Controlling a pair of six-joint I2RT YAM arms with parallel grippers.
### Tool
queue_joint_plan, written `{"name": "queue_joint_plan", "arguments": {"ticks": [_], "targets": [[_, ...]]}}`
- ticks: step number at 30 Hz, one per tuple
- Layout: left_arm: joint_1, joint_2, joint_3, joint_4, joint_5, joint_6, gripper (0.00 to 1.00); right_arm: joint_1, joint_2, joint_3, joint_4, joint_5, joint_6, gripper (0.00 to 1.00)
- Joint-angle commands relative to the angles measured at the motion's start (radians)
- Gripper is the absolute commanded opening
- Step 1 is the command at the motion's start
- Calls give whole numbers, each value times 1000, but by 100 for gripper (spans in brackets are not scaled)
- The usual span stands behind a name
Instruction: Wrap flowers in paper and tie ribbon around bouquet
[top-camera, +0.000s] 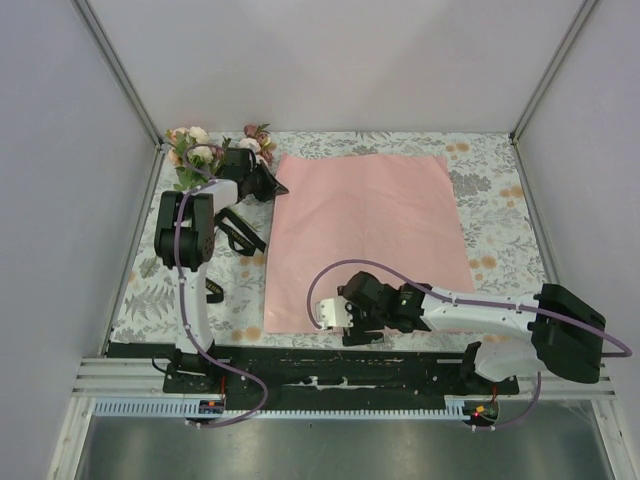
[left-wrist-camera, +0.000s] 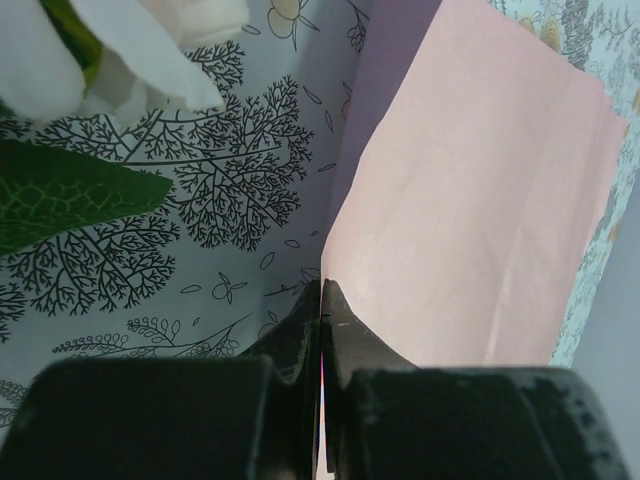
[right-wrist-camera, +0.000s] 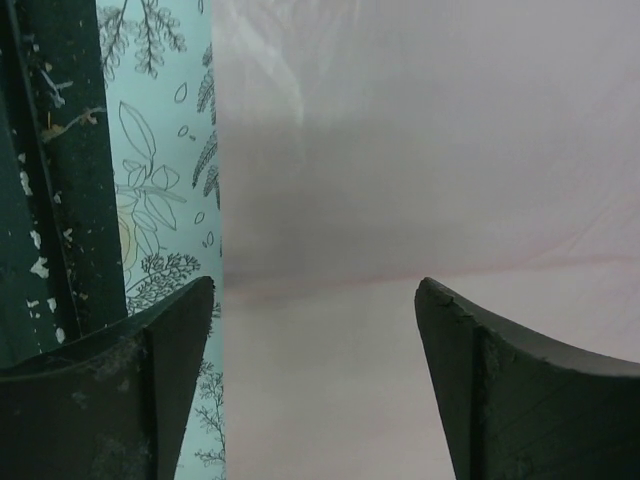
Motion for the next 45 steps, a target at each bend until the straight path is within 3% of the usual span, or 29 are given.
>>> {"name": "queue_joint_plan", "arguments": {"ticks": [1, 4, 7, 12, 14, 17, 21, 25, 30, 35, 39, 40, 41, 43, 44, 45], "targets": [[7, -82, 3, 14, 10, 4, 2, 5, -54, -16, 11, -61, -54, 92], [5, -80, 6, 13, 9, 10, 2, 20, -109, -6, -51, -121, -45, 98], [5, -80, 9, 14, 4, 10, 2, 56, -64, -22, -8, -5, -25, 98], [4, -79, 7, 14, 19, 10, 2, 82, 59, -18, 53, 52, 24, 93], [1, -80, 18, 8, 22, 18, 2, 88, 105, -38, 93, 121, 11, 80], [-7, -96, 37, -18, 29, 70, 2, 47, 113, -34, 90, 203, 4, 52], [-27, -155, 38, -87, 36, 194, 2, -10, -8, -66, 26, 218, -51, 0], [-51, -241, 3, -238, 33, 442, 2, -149, -178, -178, 16, 174, -231, 0], [-116, -402, -169, -398, -25, 770, 2, -470, -292, -235, 67, 45, -534, 0], [-209, -594, -414, -498, -34, 997, 2, -754, -220, -183, 127, -98, -769, 0], [-373, -766, -569, -569, 21, 1114, 2, -869, -102, -97, 170, -187, -861, 0], [-419, -809, -594, -575, 31, 1131, 10, -883, -79, -88, 196, -193, -885, 4], [-456, -849, -608, -579, 50, 1146, 23, -897, -47, -79, 228, -194, -907, 7], [-537, -927, -620, -586, 68, 1166, 68, -914, -11, -68, 282, -188, -943, 18], [-556, -951, -608, -611, 85, 1183, 86, -923, -1, -69, 312, -179, -966, 33], [-568, -978, -589, -636, 110, 1200, 89, -941, 6, -74, 337, -178, -991, 45]]}}
